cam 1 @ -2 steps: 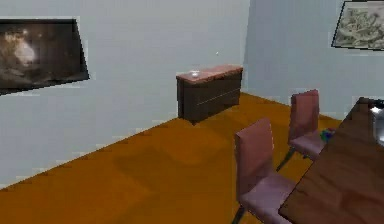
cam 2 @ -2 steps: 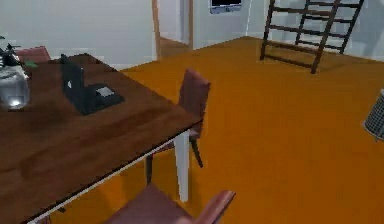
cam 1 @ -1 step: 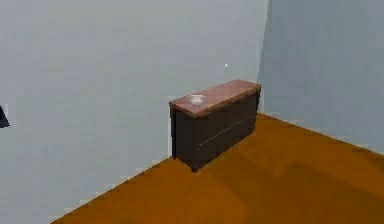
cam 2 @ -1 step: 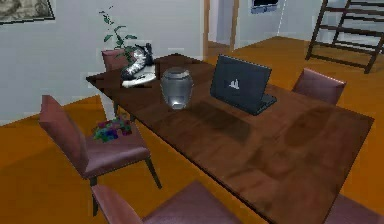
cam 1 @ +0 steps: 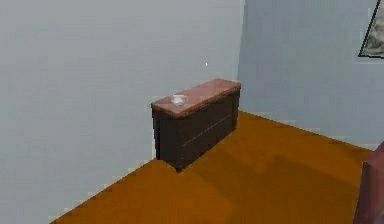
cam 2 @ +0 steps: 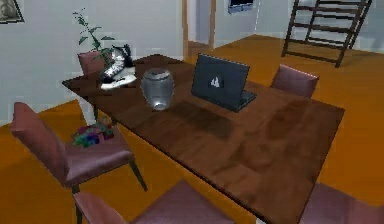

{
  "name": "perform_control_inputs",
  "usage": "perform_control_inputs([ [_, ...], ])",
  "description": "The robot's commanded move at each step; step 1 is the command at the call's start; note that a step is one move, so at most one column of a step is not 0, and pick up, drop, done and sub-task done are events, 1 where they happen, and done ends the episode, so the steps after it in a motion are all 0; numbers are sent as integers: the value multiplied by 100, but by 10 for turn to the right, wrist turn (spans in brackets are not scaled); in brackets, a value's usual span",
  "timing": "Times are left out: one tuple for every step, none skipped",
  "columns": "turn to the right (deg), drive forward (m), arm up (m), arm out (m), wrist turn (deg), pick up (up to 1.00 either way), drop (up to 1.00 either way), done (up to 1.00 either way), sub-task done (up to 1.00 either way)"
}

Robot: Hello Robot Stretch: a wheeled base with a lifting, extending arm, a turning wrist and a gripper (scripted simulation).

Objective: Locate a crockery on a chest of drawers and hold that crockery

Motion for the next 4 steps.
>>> perform_control_inputs([
  [0,15,0,0,0,0,0,0,0],
  [240,0,0,0,0,0,0,0,0],
  [0,75,0,0,0,0,0,0,0],
  [-450,0,0,0,0,0,0,0,0],
])
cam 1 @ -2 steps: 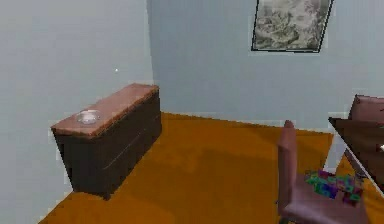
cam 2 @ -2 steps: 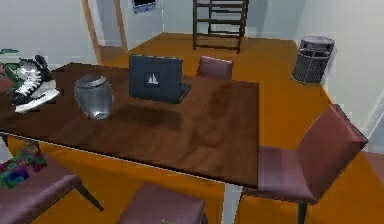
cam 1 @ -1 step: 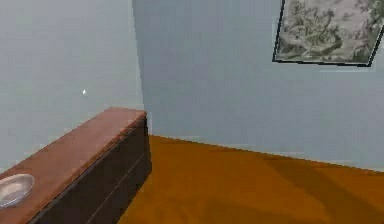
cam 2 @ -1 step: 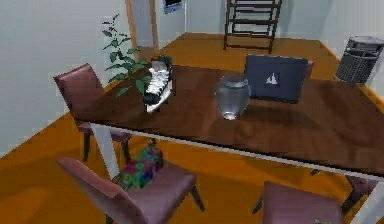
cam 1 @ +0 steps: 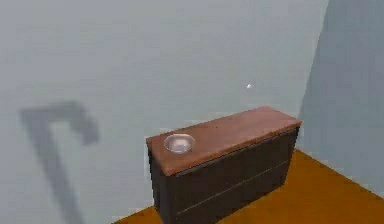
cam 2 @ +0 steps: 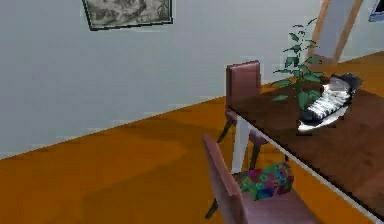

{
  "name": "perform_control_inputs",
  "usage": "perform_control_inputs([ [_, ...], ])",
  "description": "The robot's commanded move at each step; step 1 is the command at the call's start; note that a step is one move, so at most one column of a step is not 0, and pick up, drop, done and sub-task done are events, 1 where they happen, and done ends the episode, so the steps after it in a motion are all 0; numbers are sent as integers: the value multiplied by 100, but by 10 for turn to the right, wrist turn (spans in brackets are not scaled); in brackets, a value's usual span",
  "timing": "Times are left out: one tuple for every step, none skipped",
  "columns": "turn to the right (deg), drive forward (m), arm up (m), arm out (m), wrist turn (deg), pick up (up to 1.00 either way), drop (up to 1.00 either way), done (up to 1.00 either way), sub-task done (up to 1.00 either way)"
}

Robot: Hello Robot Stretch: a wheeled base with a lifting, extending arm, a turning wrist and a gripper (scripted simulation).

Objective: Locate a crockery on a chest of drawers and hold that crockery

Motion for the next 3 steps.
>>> perform_control_inputs([
  [-270,0,0,0,0,0,0,0,0],
  [0,15,0,0,0,0,0,0,0],
  [-450,0,0,0,0,0,0,0,0],
])
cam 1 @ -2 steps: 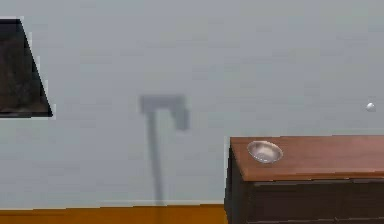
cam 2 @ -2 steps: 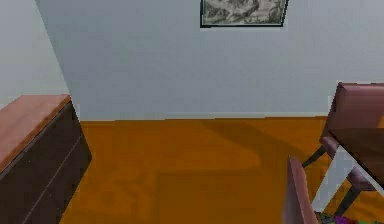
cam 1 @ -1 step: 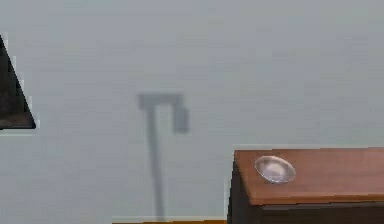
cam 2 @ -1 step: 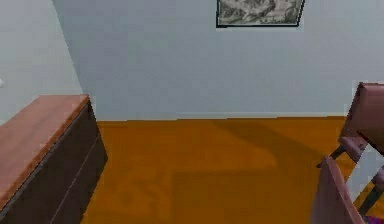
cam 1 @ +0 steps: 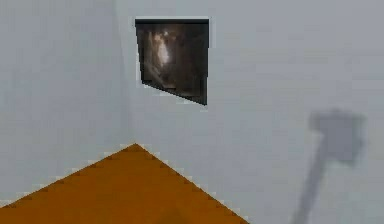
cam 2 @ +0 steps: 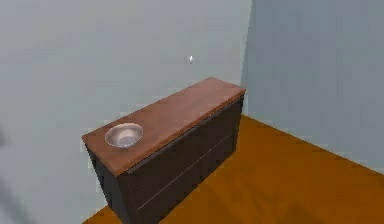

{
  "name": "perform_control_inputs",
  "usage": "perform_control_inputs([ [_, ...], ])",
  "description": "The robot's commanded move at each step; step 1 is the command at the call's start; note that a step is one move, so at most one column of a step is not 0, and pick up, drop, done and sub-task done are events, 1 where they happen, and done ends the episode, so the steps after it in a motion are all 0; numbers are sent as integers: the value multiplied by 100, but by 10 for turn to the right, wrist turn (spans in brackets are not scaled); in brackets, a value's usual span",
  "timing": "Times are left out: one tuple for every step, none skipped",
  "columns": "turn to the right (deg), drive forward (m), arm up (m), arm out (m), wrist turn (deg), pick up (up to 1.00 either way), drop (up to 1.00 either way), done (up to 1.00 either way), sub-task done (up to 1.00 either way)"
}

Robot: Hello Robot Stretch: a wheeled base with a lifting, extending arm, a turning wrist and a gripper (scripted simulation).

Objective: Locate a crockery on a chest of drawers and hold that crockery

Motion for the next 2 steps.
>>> perform_control_inputs([
  [-150,0,0,0,0,0,0,0,0],
  [0,0,50,0,0,0,0,0,0],
])
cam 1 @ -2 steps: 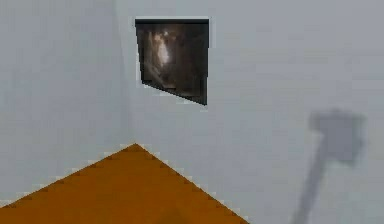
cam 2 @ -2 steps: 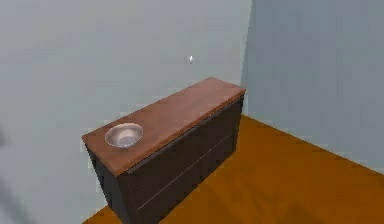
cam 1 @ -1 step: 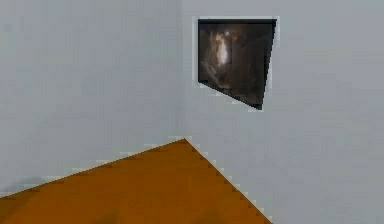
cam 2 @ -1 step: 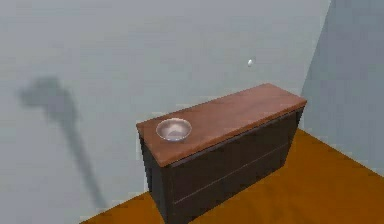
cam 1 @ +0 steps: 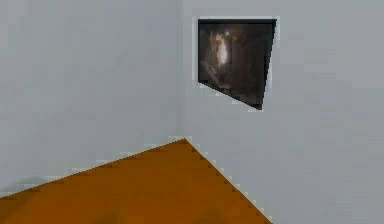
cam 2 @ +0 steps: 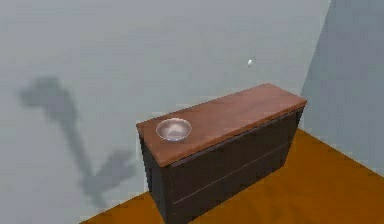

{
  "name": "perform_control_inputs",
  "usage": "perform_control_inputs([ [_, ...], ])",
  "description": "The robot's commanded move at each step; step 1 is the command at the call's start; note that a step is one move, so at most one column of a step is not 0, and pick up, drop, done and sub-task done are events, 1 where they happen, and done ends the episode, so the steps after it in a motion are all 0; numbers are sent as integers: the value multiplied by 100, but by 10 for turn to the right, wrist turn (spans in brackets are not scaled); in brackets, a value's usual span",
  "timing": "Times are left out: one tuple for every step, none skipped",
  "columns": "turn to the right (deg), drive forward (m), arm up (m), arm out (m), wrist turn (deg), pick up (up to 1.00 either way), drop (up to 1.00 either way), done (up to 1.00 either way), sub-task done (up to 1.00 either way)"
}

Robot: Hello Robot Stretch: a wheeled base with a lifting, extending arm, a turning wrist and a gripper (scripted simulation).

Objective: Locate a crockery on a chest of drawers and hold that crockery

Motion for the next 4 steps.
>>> perform_control_inputs([
  [0,0,34,0,0,0,0,0,0],
  [0,0,0,50,0,0,0,0,0],
  [0,0,0,0,450,0,0,0,0],
  [0,0,0,0,450,0,0,0,0],
])
